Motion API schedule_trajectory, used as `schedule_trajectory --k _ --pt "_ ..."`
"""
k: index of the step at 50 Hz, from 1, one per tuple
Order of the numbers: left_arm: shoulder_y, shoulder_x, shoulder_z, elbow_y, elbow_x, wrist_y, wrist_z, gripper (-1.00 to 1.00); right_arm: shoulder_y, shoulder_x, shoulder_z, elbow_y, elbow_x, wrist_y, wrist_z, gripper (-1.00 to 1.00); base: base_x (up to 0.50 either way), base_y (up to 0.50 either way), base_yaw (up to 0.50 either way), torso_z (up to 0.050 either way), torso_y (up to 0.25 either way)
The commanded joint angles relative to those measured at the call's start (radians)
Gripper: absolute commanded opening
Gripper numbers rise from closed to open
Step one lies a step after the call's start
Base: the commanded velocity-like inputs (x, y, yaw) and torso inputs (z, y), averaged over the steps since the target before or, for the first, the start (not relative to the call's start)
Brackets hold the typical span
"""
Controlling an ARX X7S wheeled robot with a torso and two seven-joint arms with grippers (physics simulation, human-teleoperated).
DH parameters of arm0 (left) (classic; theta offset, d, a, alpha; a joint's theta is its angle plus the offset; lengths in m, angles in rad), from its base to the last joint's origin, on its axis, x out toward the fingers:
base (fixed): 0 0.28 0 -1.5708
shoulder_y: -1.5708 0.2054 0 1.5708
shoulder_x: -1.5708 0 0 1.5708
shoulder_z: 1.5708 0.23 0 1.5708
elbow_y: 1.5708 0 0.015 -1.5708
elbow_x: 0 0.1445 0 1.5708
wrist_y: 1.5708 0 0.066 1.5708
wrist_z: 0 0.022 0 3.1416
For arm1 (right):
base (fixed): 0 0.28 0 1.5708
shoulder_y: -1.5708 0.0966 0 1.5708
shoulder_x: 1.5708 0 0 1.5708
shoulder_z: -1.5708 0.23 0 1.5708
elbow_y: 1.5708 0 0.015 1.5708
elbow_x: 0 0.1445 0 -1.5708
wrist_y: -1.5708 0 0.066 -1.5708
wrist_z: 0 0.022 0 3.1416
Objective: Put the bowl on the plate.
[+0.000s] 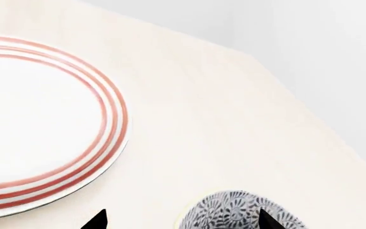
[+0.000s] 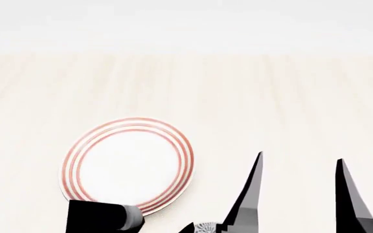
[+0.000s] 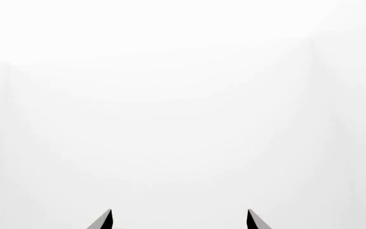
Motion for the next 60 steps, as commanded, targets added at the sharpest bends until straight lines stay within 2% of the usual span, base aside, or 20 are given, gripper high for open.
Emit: schedule_trajectory --k 1,18,60 --pt "-0.003 0.012 -0.019 -0.014 -0.026 0.018 0.002 1.0 -0.001 -0.008 0.01 -0.003 -0.015 0.005 -0.017 1.0 0.0 0.0 0.0 0.0 0.0" --pt "-0.028 0.011 -0.02 -0.038 -0.101 -0.038 -0.065 1.0 -0.001 0.003 -0.002 -0.004 -0.014 0.006 -0.012 1.0 0.0 0.0 0.0 0.0 0.0" --pt "-0.02 -0.031 0.088 -0.088 -0.094 0.004 -0.073 1.0 -0.002 0.02 -0.024 0.01 -0.011 -0.006 0.003 1.0 0.0 0.0 0.0 0.0 0.0"
